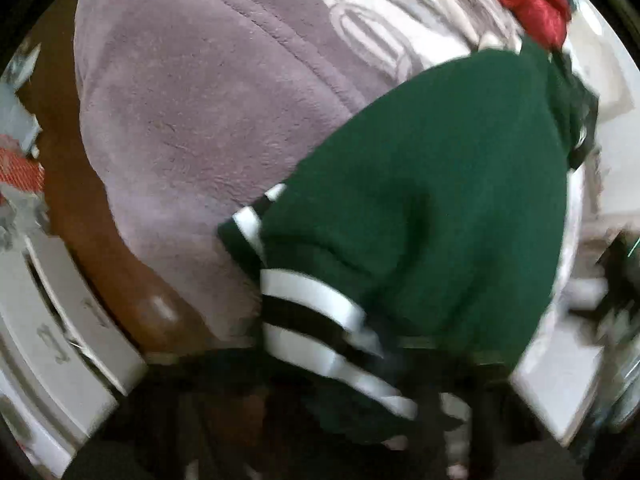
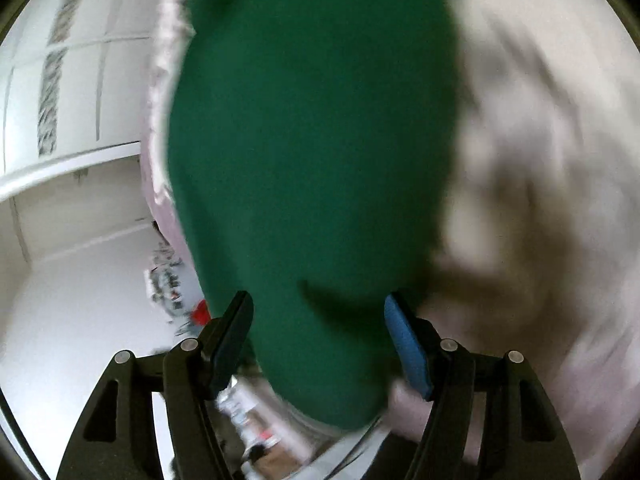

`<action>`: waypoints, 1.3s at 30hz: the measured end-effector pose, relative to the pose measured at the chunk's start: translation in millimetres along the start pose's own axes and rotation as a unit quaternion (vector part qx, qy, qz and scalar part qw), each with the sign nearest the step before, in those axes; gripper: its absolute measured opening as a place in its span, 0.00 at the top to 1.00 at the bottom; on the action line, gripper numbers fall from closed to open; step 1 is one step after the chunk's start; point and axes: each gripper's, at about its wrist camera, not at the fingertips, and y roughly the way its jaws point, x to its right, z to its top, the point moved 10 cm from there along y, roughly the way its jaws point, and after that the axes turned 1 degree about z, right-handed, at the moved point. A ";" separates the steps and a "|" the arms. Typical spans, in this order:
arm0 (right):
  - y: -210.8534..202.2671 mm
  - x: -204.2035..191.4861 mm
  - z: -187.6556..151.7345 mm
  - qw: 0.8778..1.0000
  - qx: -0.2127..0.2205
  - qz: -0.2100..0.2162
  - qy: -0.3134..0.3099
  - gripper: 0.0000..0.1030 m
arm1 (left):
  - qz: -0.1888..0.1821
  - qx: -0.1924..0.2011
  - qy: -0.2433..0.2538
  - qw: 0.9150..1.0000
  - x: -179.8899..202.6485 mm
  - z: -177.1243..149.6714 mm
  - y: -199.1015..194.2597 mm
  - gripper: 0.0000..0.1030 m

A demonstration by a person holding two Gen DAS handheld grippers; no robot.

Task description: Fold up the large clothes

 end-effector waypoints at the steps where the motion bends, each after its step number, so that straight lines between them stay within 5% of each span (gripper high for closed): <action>1: 13.3 10.4 -19.0 1.000 -0.021 0.015 0.017 0.32 | -0.009 0.009 -0.012 1.000 -1.0 2.2 -6.7 0.89; 3: 30.8 14.3 -44.7 0.998 -0.045 0.043 0.019 0.33 | -0.021 0.028 -0.019 0.999 -1.5 7.8 -27.2 0.91; 4: 41.6 10.7 -57.7 0.997 -0.055 0.057 0.014 0.43 | -0.021 0.033 -0.016 0.999 -3.0 10.1 -35.3 0.92; 5: 49.9 6.0 -67.8 0.996 -0.062 0.066 0.005 0.76 | -0.017 0.040 -0.010 0.999 -5.2 13.7 -43.9 0.92; 7: 60.6 3.9 -73.2 0.997 -0.046 0.054 -0.018 0.86 | -0.020 0.046 -0.007 0.999 -12.2 21.2 -52.1 0.92; 12: 86.6 16.8 -64.2 0.996 -0.086 -0.004 0.009 0.86 | -0.041 -0.010 -0.047 0.998 -41.3 29.2 -3.7 0.85; 14: 65.2 8.7 -62.8 0.994 -0.106 -0.024 0.003 0.80 | -0.049 -0.034 -0.061 0.996 -38.2 26.4 -5.2 0.79; 16: 28.4 -5.6 -48.2 0.995 -0.075 -0.050 -0.030 0.79 | -0.017 -0.043 -0.024 0.999 -30.2 25.3 -18.6 0.74; 18: -4.9 -21.2 -23.4 0.996 -0.026 -0.068 -0.049 0.74 | 0.016 -0.042 0.016 0.999 -21.2 28.8 -34.1 0.59; 20: -38.0 -49.3 15.0 0.996 0.030 -0.068 -0.054 0.71 | 0.027 -0.032 0.049 0.998 -12.1 40.1 -48.3 0.11; 23: -58.2 -101.1 83.3 0.991 0.093 -0.053 -0.086 0.71 | 0.044 0.002 0.103 0.994 6.6 74.2 -64.6 0.10; 28: -38.4 -174.9 226.3 0.966 0.198 -0.106 -0.127 0.71 | 0.034 0.028 0.162 0.986 43.4 147.5 -40.5 0.09; 32: 14.6 -197.9 316.1 0.958 0.172 -0.157 -0.167 0.69 | 0.031 0.027 0.210 0.977 84.3 193.8 1.5 0.08; 34: 19.8 -207.1 329.6 0.969 0.166 -0.125 -0.136 0.69 | 0.022 0.024 0.230 0.973 108.3 211.0 12.9 0.08; 36: -4.2 -207.3 310.3 0.979 0.162 -0.049 -0.111 0.68 | -0.001 0.020 0.247 0.969 140.8 229.9 21.9 0.08; 39: -65.8 -197.7 270.8 0.975 0.198 0.058 -0.075 0.59 | -0.038 0.010 0.267 0.963 193.3 256.4 38.7 0.08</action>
